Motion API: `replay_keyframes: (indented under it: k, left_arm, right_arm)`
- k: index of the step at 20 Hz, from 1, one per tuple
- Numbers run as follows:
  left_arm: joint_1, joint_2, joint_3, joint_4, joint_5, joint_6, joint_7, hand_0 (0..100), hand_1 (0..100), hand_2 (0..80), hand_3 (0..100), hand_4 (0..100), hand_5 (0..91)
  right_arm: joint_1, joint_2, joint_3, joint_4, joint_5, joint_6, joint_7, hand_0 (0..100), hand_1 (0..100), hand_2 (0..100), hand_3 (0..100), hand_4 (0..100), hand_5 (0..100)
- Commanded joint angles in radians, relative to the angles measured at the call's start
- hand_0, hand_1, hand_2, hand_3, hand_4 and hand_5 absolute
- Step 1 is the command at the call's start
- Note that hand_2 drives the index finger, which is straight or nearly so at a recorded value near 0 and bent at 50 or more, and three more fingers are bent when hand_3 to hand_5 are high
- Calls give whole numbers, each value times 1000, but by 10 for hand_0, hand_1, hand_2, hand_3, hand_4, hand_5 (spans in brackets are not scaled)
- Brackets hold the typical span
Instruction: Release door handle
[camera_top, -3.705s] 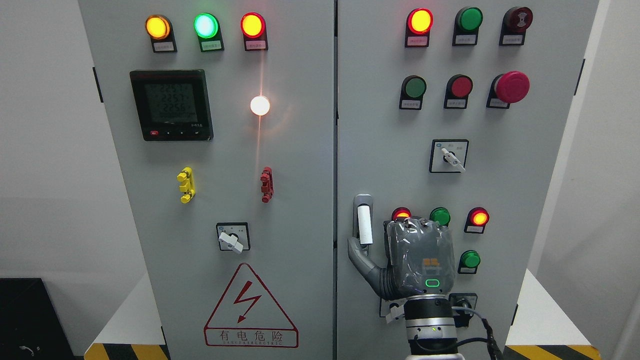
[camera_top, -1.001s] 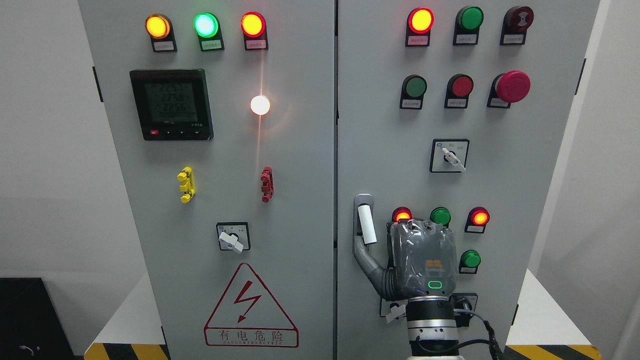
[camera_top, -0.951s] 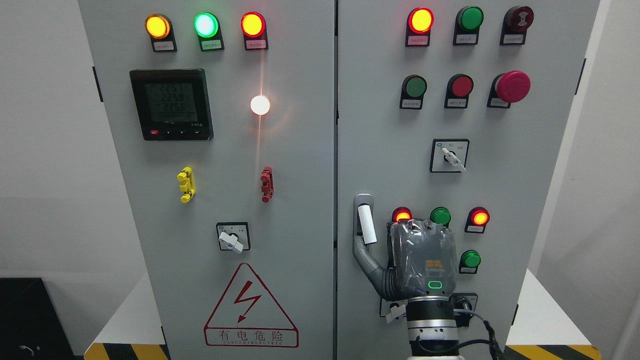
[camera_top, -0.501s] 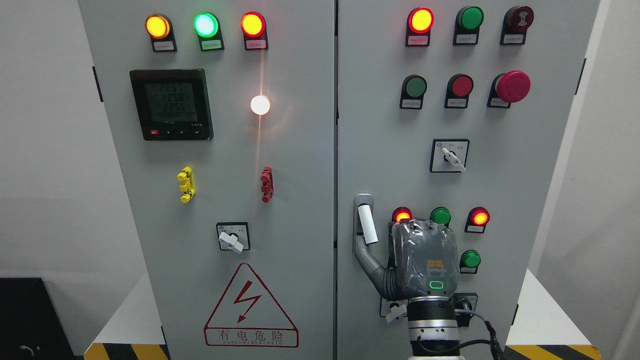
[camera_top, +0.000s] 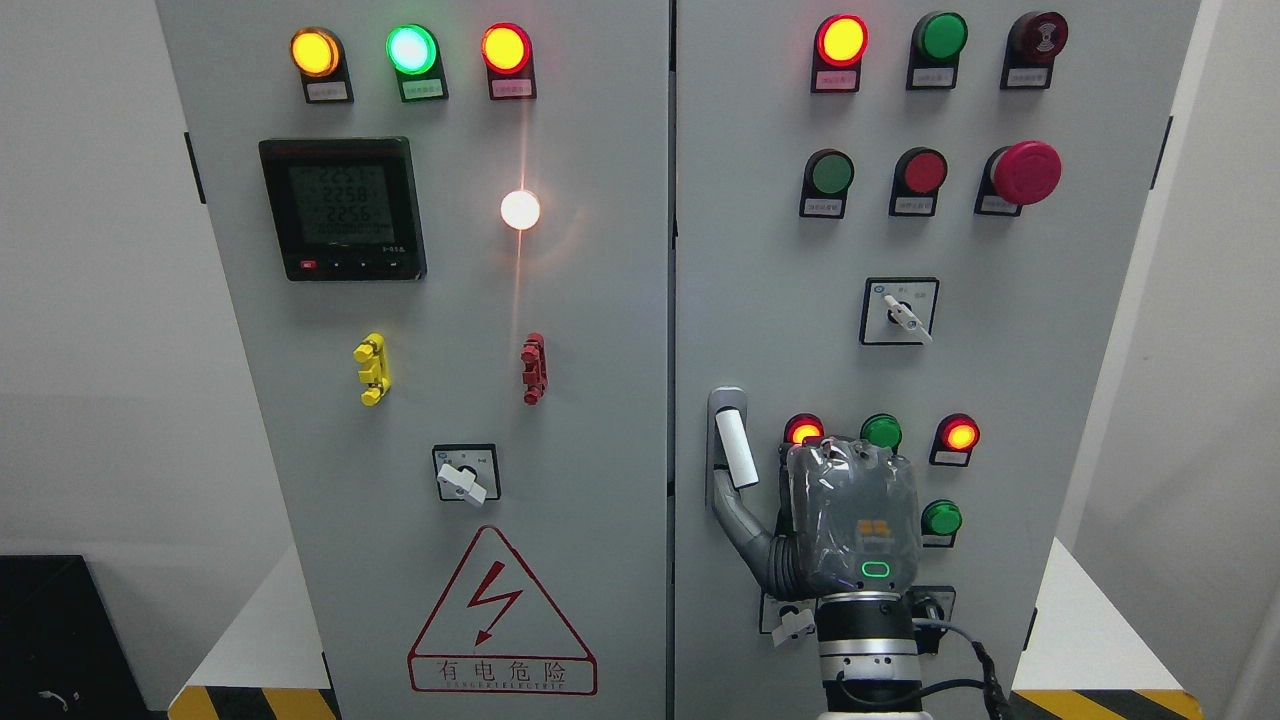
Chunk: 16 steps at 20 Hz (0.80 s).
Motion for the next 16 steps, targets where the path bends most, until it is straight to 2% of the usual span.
replay_keyframes:
  k: [1,16]
  left_arm:
    - [0,0,0,0,0,-1,-1,120,556,0,0,0,0]
    - [0,0,0,0,0,-1,-1,120,556,0,0,0,0]
  right_arm:
    - [0,0,-6,-6,0,0,-1,426,255,1000,1000,951,992]
    - [1,0,-9,-6,0,0,-3,424,258,1000,1000,952,996]
